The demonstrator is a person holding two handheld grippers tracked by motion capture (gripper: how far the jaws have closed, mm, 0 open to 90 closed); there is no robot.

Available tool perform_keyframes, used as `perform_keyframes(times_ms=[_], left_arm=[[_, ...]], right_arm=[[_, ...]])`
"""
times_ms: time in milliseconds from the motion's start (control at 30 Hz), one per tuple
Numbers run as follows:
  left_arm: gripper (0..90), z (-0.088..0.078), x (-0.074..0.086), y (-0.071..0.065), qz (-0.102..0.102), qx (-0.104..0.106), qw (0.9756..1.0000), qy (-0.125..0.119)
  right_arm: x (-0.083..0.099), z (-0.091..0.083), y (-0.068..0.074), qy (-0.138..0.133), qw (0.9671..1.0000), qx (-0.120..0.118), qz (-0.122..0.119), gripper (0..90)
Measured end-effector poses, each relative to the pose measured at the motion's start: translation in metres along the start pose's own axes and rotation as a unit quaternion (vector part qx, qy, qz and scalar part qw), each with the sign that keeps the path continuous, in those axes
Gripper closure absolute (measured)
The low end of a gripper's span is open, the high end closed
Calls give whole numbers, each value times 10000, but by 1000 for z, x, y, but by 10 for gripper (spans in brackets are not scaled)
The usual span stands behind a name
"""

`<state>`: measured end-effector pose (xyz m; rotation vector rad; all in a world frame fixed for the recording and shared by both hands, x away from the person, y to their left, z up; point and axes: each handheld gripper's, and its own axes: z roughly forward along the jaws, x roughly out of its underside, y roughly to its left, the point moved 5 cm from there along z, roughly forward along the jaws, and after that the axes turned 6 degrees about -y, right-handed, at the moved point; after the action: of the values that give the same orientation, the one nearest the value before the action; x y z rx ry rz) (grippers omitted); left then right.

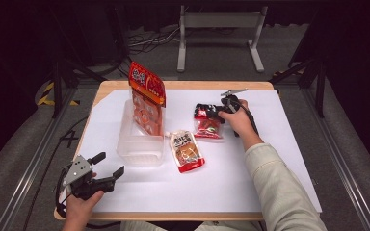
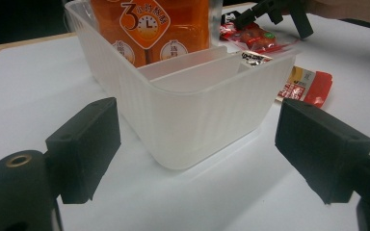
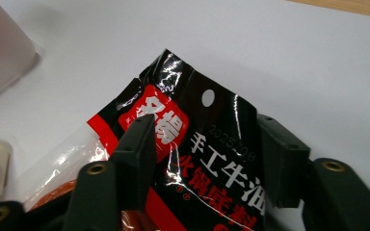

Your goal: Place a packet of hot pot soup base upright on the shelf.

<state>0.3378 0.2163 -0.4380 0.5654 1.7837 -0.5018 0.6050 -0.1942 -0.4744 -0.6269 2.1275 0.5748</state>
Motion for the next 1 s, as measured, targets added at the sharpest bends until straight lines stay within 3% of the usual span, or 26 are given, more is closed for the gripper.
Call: perform_keyframes(times_ms=[133, 300, 467, 567, 900, 1000], left_arm=[[168, 0, 0, 0, 19, -5, 10000, 16], [168, 0, 0, 0, 19, -9, 10000, 16], [168, 0, 0, 0, 28, -6, 10000, 17], [168, 0, 0, 0, 15, -4, 10000, 20], [168, 1, -1, 0, 23, 3, 10000, 11], [168, 2, -1, 0, 4, 1, 10000, 13]], right_arm=[[0, -3, -1, 62, 9999, 97, -71, 643], [-1, -7, 2, 148, 9994, 88, -304, 755], [-3, -10, 6, 250, 9979, 175, -574, 790], [-6, -14, 8, 236, 9977, 172, -607, 799], [-22, -36, 20, -91, 9976, 5, -689, 815], [-29, -48, 25, -254, 9975, -152, -649, 822]])
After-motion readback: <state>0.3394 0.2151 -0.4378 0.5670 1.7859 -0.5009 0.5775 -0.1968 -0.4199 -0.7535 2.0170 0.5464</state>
